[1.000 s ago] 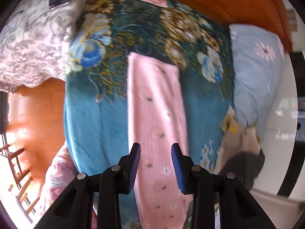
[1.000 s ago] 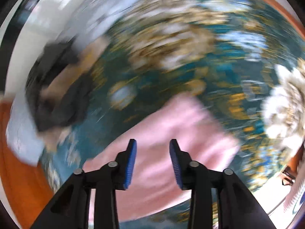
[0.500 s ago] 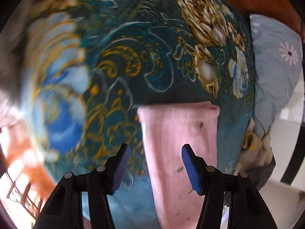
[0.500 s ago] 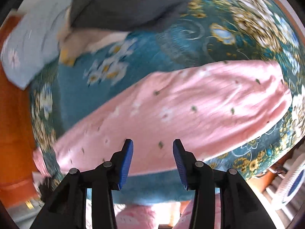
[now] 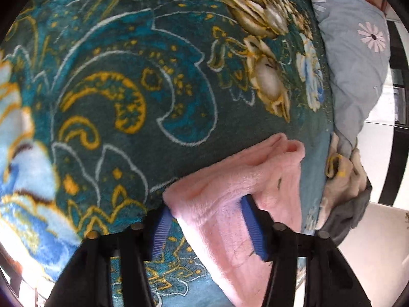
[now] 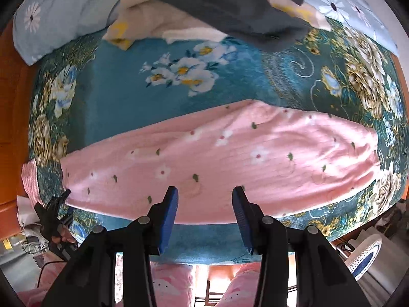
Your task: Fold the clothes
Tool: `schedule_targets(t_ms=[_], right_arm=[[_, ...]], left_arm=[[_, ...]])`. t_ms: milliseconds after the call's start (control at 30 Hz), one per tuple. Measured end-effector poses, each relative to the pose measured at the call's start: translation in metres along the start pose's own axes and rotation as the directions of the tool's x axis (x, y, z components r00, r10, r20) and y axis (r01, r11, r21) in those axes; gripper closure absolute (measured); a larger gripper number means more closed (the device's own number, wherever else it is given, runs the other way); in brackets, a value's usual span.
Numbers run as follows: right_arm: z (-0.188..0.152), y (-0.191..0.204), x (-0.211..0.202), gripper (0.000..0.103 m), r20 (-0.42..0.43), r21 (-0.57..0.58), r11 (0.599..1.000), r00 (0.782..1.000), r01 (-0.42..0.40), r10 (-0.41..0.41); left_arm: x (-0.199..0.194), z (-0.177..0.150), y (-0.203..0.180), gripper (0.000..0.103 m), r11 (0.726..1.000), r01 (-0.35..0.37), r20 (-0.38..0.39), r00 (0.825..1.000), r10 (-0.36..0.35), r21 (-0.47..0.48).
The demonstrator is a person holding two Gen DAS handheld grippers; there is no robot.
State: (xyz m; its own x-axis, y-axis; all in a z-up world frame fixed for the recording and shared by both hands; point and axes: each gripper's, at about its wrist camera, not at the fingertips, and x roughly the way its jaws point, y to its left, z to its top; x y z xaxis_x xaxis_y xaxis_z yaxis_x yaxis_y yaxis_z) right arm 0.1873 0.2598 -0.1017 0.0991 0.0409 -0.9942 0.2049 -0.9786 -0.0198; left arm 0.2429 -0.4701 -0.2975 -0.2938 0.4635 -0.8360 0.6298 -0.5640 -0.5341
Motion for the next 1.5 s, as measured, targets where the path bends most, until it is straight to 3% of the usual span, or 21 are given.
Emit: schedule_targets(t_ms=[133, 233, 333, 500, 567, 600, 800, 933, 1000, 1133, 1200, 1300, 1400, 1433, 1500], right_arm=[[-0.003, 0.006, 0.008, 0.058, -0.02, 0.002, 1.0, 1.0, 0.0, 0.0], [-0.003, 0.008, 0.009, 0.058, -0.015, 0.014, 1.0, 1.0, -0.012, 0.012], [0.0, 0.008, 0.008, 0.058, 0.005, 0.024, 0.999, 0.999, -0.037, 0.037], [-0.002, 0.003, 0.009, 0.058, 0.03, 0.049, 0.993, 0.994, -0.103, 0.102], [-0.002, -0.002, 0.01, 0.058, 0.034, 0.056, 0.991, 0.992, -0.123, 0.121], [-0.002, -0.005, 0.01, 0.058, 0.04, 0.062, 0.989, 0.99, -0.134, 0.132], [0.004, -0.034, 0.005, 0.058, 0.085, 0.069, 0.976, 0.976, -0.209, 0.203], [0.009, -0.072, 0.002, 0.058, 0.108, 0.051, 0.963, 0.96, -0.264, 0.257], [0.01, -0.102, 0.003, 0.058, 0.112, 0.047, 0.96, 0.957, -0.275, 0.269], [0.012, -0.164, 0.007, 0.058, 0.118, 0.042, 0.957, 0.953, -0.286, 0.279], [0.008, -0.207, 0.014, 0.058, 0.112, 0.056, 0.961, 0.958, -0.27, 0.263], [-0.002, -0.262, 0.024, 0.058, 0.101, 0.092, 0.962, 0.964, -0.256, 0.247], [-0.01, -0.31, 0.034, 0.058, 0.091, 0.149, 0.955, 0.965, -0.258, 0.246], [-0.013, -0.324, 0.037, 0.058, 0.089, 0.168, 0.951, 0.965, -0.26, 0.248], [-0.017, -0.343, 0.043, 0.058, 0.086, 0.19, 0.945, 0.963, -0.267, 0.255]], left_arm=[[-0.004, 0.002, -0.005, 0.087, 0.999, 0.015, -0.014, 1.0, -0.015, 0.034], [-0.011, 0.003, -0.014, 0.09, 0.998, -0.008, -0.003, 1.0, 0.008, 0.059], [-0.019, 0.0, -0.034, 0.09, 0.99, -0.074, 0.023, 0.997, 0.072, 0.124], [-0.033, -0.013, -0.086, 0.09, 0.95, -0.192, 0.085, 0.981, 0.176, 0.246], [-0.039, -0.021, -0.108, 0.09, 0.919, -0.237, 0.111, 0.971, 0.212, 0.314], [-0.043, -0.028, -0.124, 0.09, 0.891, -0.261, 0.139, 0.964, 0.225, 0.37], [-0.057, -0.105, -0.24, 0.09, 0.665, -0.283, 0.26, 0.956, 0.137, 0.691], [-0.048, -0.174, -0.296, 0.09, 0.55, -0.252, 0.258, 0.964, 0.067, 0.797], [-0.032, -0.214, -0.314, 0.09, 0.513, -0.241, 0.244, 0.968, 0.063, 0.824], [0.026, -0.283, -0.327, 0.09, 0.502, -0.249, 0.208, 0.968, 0.138, 0.828], [0.066, -0.316, -0.323, 0.09, 0.496, -0.269, 0.185, 0.959, 0.213, 0.825], [0.121, -0.369, -0.313, 0.09, 0.421, -0.307, 0.166, 0.926, 0.34, 0.853], [0.152, -0.405, -0.307, 0.09, 0.375, -0.338, 0.166, 0.891, 0.422, 0.863], [0.156, -0.413, -0.309, 0.09, 0.371, -0.344, 0.17, 0.887, 0.428, 0.863], [0.155, -0.423, -0.32, 0.09, 0.373, -0.328, 0.169, 0.901, 0.399, 0.868]])
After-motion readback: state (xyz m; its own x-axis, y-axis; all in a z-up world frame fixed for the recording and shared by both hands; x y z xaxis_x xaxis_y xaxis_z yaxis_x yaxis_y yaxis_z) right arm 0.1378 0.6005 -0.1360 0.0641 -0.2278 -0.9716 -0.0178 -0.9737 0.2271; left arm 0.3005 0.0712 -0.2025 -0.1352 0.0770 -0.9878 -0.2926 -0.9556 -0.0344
